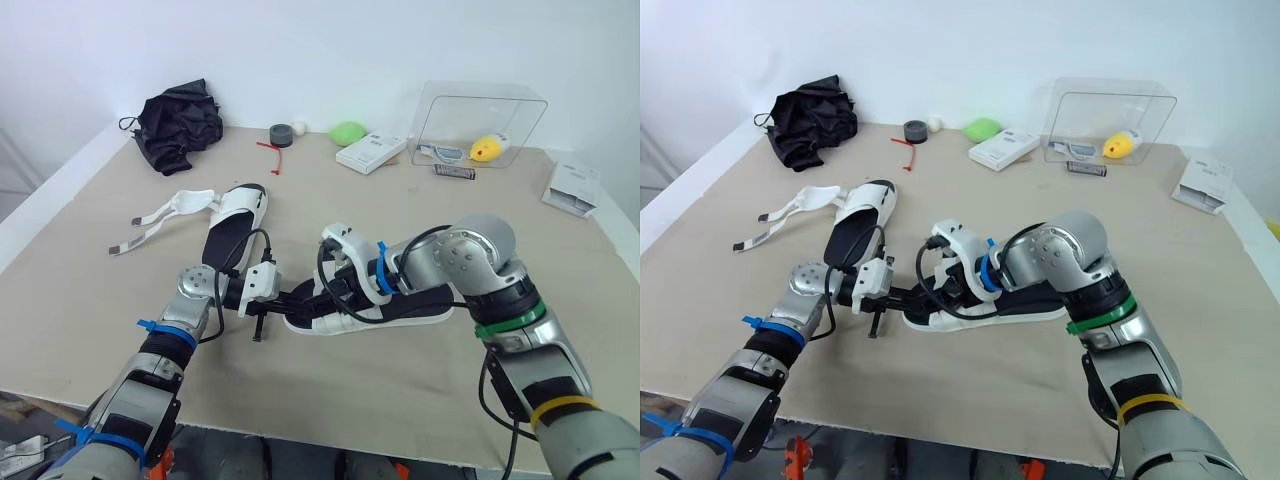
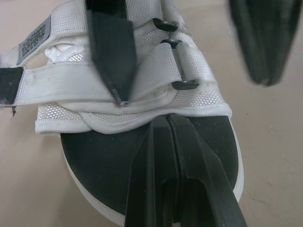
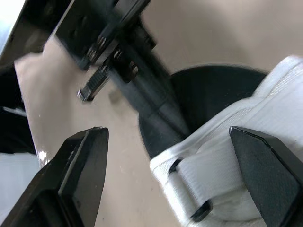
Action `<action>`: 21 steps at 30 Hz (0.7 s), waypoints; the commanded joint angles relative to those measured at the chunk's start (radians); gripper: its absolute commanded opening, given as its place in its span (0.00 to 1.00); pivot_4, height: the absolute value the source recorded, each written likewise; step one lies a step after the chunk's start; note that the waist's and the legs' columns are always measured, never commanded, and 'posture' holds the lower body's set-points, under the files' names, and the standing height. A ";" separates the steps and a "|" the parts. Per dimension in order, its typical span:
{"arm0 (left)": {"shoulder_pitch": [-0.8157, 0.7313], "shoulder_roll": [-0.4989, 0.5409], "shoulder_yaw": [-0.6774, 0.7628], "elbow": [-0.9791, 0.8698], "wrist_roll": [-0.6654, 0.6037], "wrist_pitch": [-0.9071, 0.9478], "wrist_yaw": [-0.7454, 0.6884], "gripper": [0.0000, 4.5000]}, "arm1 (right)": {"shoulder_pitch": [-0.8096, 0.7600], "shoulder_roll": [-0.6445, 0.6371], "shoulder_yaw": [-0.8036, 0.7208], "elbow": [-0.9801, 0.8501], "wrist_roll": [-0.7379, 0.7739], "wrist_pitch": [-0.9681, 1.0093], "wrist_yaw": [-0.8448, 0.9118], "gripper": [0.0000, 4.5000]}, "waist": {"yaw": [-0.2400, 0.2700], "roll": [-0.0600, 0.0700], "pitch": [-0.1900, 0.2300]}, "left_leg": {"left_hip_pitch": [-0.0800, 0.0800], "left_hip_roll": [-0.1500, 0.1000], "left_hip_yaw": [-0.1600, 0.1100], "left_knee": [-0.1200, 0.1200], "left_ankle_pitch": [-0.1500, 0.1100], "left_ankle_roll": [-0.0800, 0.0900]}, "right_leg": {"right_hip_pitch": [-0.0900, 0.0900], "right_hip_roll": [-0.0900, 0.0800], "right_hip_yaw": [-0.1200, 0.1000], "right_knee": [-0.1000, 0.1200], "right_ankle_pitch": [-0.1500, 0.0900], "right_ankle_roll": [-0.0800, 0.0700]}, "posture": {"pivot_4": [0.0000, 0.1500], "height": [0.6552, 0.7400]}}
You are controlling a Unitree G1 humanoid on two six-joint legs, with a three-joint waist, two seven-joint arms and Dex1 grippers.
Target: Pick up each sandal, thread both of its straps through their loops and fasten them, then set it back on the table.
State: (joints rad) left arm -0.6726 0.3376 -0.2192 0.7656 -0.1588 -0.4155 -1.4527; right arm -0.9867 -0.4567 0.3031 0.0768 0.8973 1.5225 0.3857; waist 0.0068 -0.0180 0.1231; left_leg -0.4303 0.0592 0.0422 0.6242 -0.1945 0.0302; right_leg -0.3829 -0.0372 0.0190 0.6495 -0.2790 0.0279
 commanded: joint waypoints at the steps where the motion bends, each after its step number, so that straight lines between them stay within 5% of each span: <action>1: 0.069 0.017 -0.083 0.064 0.094 0.028 -0.035 0.00 | -0.059 -0.013 -0.042 0.086 -0.107 -0.032 -0.002 0.98 | 0.000 0.000 0.000 | 0.000 0.000 0.000 0.000 0.000 0.000 | 0.000 0.000 0.000 0.000 0.001 -0.001 | 1.00 1.00; 12: 0.066 0.012 -0.079 0.060 0.093 0.030 -0.033 0.00 | -0.080 -0.050 -0.215 0.063 -0.107 -0.080 0.155 0.98 | 0.001 0.000 0.000 | -0.001 0.000 0.002 -0.002 0.000 -0.001 | -0.001 0.000 -0.001 0.000 0.000 0.000 | 1.00 1.00; 21: 0.021 -0.010 0.010 -0.110 -0.059 0.187 -0.049 0.00 | 0.273 -0.329 -0.390 -0.352 -0.036 -0.231 0.378 0.98 | 0.003 0.001 0.003 | -0.008 -0.003 0.000 -0.002 0.000 -0.001 | -0.007 0.000 0.001 0.000 -0.002 0.003 | 1.00 1.00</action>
State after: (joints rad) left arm -0.6641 0.3317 -0.1954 0.6789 -0.2083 -0.2724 -1.4913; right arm -0.7338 -0.7581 -0.0377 -0.2022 0.8409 1.3310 0.7198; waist 0.0100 -0.0169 0.1258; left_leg -0.4409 0.0533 0.0419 0.6225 -0.1946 0.0293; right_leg -0.3896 -0.0371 0.0183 0.6494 -0.2815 0.0320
